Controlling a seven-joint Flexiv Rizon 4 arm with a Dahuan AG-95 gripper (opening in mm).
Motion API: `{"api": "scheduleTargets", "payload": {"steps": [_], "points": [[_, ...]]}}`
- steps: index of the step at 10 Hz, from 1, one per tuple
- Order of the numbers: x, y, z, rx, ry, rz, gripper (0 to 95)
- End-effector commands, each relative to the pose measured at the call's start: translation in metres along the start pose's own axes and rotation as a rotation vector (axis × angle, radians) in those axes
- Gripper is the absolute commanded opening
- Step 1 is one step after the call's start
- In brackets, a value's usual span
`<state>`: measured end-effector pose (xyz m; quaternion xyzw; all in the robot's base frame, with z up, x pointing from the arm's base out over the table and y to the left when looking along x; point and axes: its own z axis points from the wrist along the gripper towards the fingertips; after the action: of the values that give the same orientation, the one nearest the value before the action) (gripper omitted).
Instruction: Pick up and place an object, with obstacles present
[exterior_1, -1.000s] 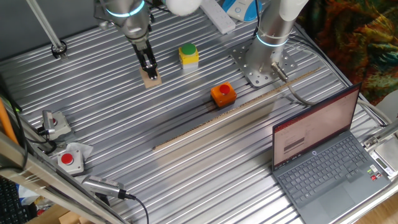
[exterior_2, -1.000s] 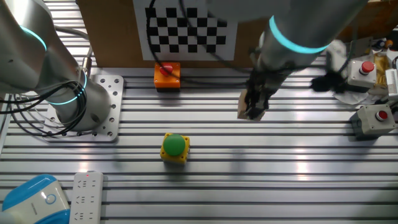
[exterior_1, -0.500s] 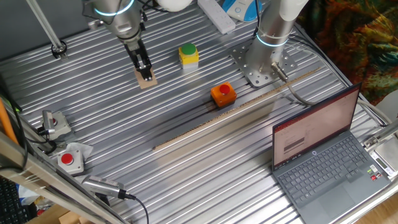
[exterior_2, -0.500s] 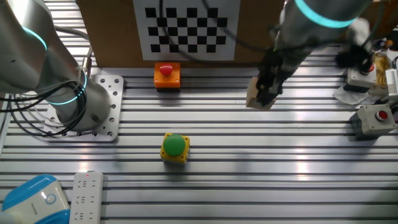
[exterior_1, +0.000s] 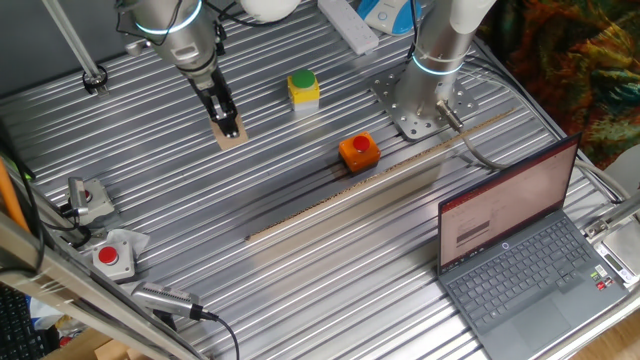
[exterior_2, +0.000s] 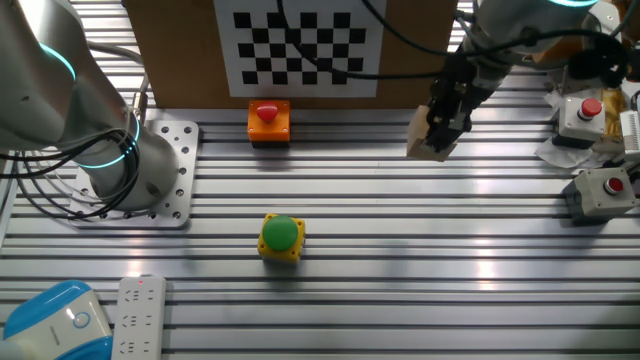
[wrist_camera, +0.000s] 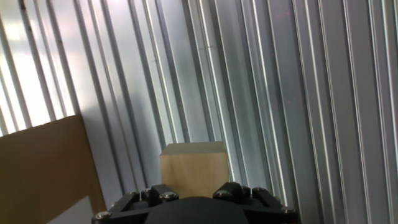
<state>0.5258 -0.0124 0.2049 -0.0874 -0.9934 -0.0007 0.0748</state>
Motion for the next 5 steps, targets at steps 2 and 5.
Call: {"api": "scheduleTargets", "payload": {"steps": [2,5], "points": [[0.0010,-0.0004,-0.0002,-0.003,0.002,-0.004,0.0],[0.0010,-0.0004,-0.0002,0.000,-0.010,-0.021,0.0]]}}
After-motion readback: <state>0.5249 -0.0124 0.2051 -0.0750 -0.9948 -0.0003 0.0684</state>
